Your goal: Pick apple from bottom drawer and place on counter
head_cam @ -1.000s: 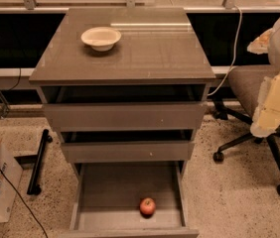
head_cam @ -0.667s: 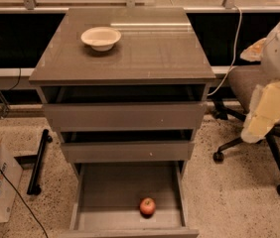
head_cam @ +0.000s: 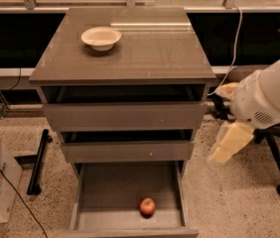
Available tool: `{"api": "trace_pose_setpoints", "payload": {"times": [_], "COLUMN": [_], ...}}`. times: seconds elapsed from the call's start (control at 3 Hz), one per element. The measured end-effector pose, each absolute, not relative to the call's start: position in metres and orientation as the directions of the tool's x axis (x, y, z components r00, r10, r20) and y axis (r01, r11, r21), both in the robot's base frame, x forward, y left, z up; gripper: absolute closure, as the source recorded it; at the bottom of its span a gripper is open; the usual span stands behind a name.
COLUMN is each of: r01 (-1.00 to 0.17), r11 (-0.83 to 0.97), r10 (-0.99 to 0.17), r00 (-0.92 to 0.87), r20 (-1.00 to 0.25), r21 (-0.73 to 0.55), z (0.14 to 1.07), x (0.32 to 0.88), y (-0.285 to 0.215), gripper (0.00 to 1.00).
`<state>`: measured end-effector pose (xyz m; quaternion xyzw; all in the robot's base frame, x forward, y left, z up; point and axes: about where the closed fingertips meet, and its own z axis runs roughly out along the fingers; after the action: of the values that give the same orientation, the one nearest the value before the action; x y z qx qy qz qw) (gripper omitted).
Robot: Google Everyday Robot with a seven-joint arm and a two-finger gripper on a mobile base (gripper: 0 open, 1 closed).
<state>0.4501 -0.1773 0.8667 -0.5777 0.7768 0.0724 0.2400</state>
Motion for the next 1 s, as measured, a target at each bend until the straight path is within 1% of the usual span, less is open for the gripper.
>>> {"api": "trace_pose_setpoints", "payload": {"times": [0.33,0.67,1.0], "r01": [-0.930,-0.926,-0.924], "r11": [0.341,0.369,0.382], "r10": [-0.828,-0.764,-0.706], "r00": [-0.229,-0.248,-0.280], "r20": [-0.512,-0.596,-0.651], "r21": [-0.135,-0.087,-0.018], "z": [0.801,0.711,0.648], "x": [0.467,0.493,0.510], "y": [-0.160,-0.139,-0.127], "gripper": [0.00,0.00,0.00]}}
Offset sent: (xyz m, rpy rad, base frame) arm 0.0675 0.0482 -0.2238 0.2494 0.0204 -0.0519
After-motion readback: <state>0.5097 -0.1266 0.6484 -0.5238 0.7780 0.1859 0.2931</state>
